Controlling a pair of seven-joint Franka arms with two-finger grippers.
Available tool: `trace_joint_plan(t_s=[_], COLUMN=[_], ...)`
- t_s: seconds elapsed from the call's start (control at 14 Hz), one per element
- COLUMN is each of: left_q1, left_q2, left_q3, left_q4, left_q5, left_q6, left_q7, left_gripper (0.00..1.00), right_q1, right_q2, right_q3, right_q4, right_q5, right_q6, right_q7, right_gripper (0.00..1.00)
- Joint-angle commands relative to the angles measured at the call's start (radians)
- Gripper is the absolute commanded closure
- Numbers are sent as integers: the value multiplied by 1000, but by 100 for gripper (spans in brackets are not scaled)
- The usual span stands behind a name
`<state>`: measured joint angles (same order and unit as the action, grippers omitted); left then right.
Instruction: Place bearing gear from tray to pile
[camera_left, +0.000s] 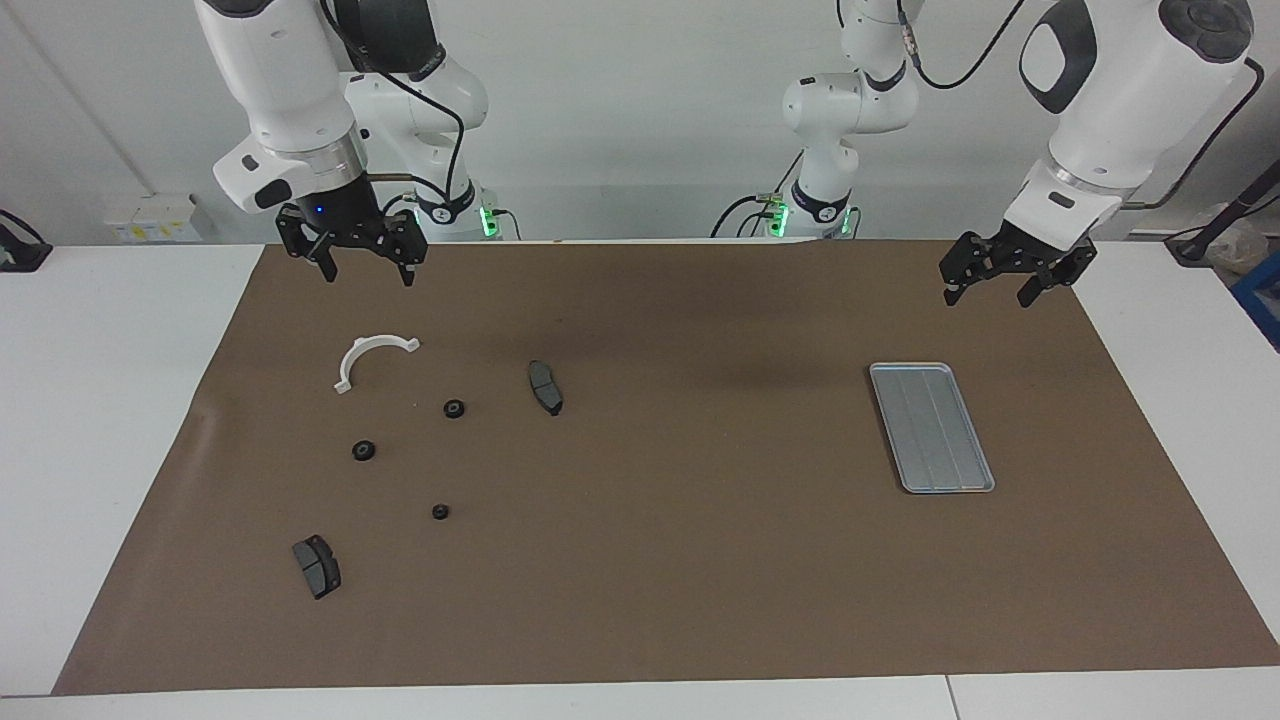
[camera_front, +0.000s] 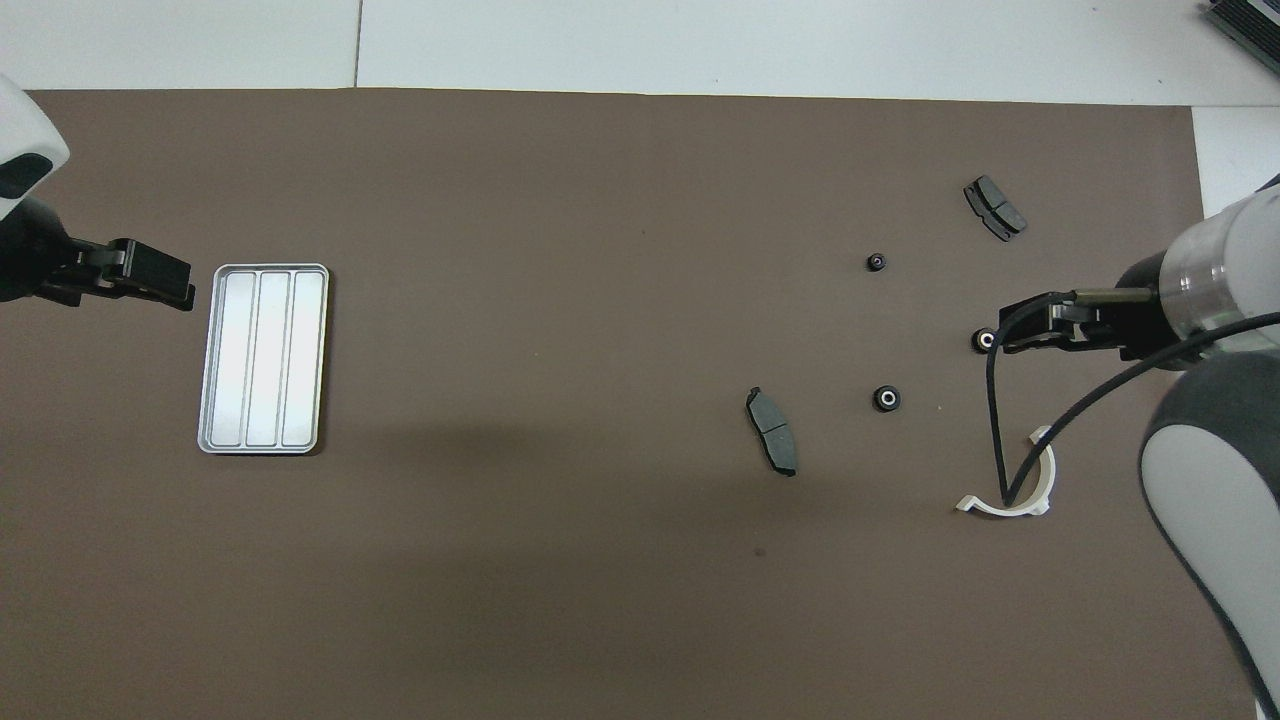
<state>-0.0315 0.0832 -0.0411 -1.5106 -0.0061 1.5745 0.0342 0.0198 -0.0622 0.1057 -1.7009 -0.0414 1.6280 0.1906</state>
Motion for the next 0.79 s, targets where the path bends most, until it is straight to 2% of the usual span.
trace_joint_plan(t_s=[0.0,0.72], left_q1=[7,7], left_q2=[-33,-48], left_q3=[-2,-2], left_q4=[-37,-63], left_q5=[18,18], left_q6=[10,18], left_q7=[15,15], left_gripper=[0,0], right_q1=[-9,-9], right_q2=[-31,-21], right_q3=[2,3], right_q4=[-36,-20], right_q5=[28,26], right_q6=[15,36], right_q7=[-25,-13], right_gripper=[0,0])
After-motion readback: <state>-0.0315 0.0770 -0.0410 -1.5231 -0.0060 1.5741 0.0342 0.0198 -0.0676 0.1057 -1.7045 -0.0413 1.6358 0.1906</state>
